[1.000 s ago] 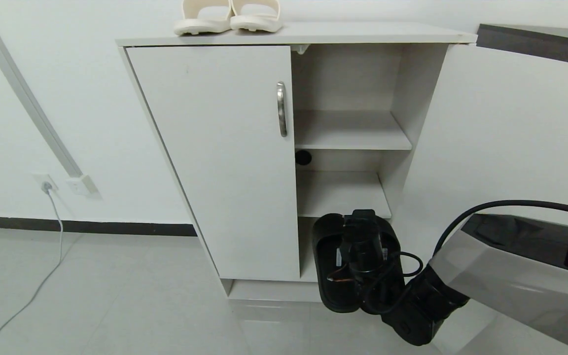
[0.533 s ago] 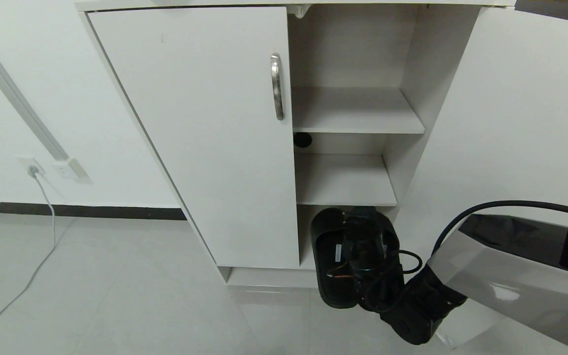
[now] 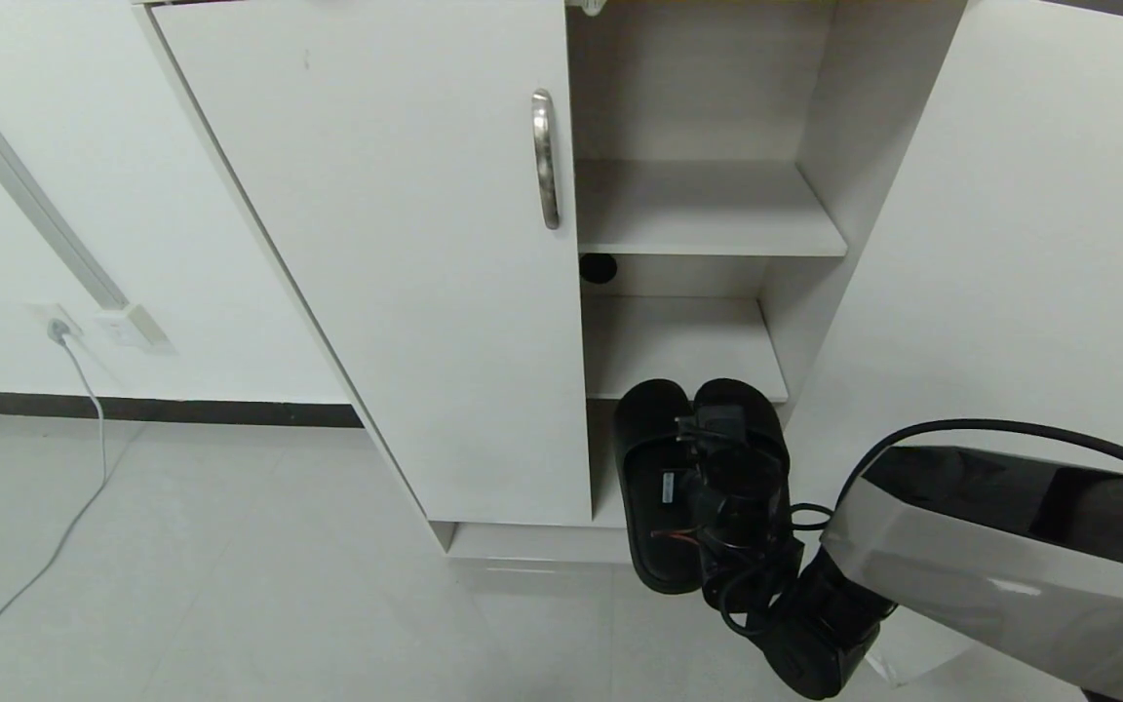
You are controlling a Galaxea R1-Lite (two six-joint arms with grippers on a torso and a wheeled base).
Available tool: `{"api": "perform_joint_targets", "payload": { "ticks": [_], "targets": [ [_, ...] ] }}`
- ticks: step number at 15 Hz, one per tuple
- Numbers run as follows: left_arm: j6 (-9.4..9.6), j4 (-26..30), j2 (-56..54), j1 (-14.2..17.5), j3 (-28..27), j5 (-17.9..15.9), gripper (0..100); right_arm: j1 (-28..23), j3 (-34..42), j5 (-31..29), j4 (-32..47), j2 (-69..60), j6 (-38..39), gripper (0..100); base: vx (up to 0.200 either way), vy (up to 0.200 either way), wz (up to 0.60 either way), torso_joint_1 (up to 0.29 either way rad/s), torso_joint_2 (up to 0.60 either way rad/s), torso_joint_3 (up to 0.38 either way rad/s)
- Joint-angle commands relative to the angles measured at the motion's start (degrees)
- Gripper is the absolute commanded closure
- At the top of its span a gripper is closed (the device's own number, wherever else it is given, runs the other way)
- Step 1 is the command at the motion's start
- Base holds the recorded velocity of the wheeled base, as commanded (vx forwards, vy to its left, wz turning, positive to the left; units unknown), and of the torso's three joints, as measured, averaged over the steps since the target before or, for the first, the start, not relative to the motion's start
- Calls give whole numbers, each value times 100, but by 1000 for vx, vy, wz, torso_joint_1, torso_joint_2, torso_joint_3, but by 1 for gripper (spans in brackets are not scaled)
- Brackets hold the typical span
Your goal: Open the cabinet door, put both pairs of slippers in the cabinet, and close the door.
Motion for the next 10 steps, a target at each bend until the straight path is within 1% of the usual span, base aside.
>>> {"api": "perform_joint_targets", "payload": {
  "ticks": [1,9,10],
  "targets": [
    [-11,-1,7,1,0,-4,100,-11,0,0,-3,58,9,100,0,0,0,0,0,0],
    [-2,-1,7,1,0,-4,100,-55,0,0,-12,49,18,100,0,0,0,0,0,0],
    [-2,-1,7,1,0,-4,100,-55,0,0,-12,49,18,100,200,0,0,2,2,2]
  ]
}}
